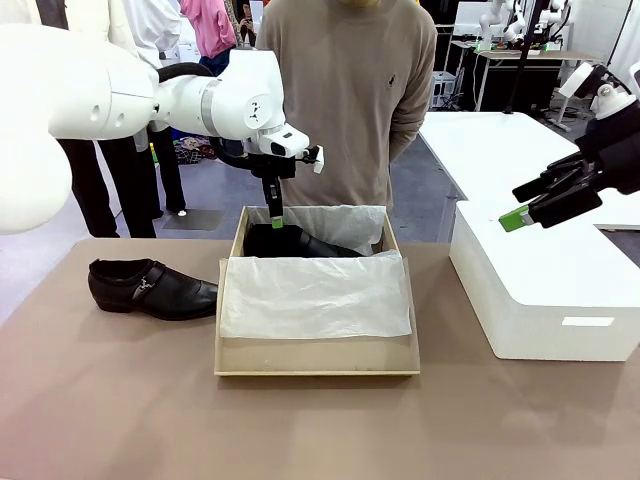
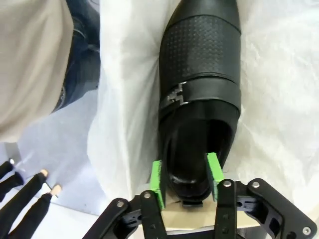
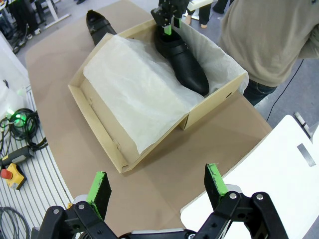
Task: Pack the shoes into the box.
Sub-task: Place one shoe of the Shoes into the Shoes Box.
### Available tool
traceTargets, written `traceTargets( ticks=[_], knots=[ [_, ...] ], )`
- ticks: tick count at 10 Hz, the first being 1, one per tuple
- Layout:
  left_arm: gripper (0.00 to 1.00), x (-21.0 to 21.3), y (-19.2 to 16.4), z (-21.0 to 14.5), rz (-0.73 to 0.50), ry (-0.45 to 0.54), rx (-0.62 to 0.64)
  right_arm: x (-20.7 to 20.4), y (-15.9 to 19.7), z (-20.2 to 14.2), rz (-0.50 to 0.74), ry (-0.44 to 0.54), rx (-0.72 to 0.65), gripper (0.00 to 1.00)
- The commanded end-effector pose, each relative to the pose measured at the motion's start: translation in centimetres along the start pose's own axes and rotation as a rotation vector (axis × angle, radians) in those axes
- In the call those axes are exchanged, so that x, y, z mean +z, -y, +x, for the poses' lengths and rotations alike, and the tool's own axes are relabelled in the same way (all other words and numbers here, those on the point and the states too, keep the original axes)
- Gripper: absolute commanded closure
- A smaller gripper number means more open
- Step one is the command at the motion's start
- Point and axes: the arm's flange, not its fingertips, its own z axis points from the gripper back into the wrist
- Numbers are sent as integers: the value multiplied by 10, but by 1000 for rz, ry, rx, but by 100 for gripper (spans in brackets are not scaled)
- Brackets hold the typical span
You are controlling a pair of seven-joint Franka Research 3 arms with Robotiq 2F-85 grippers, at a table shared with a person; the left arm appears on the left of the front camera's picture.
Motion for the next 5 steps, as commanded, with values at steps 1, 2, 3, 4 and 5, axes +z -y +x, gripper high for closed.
traceTargets(
  ticks=[1, 2, 3, 4, 5],
  knots=[
    [0, 22, 0, -2, -2, 20, 19, -1, 1, 1, 11, 16, 8, 0],
    [0, 38, 2, -3, 6, 16, 14, -1, 1, 1, 11, 16, 8, 0],
    [0, 53, 2, -6, -3, 21, 8, -1, 1, 1, 11, 16, 8, 0],
    [0, 66, 5, -14, -11, 21, 5, -1, 1, 1, 11, 16, 8, 0],
    [0, 76, 10, -23, -4, 13, -6, -1, 1, 1, 11, 16, 8, 0]
  ],
)
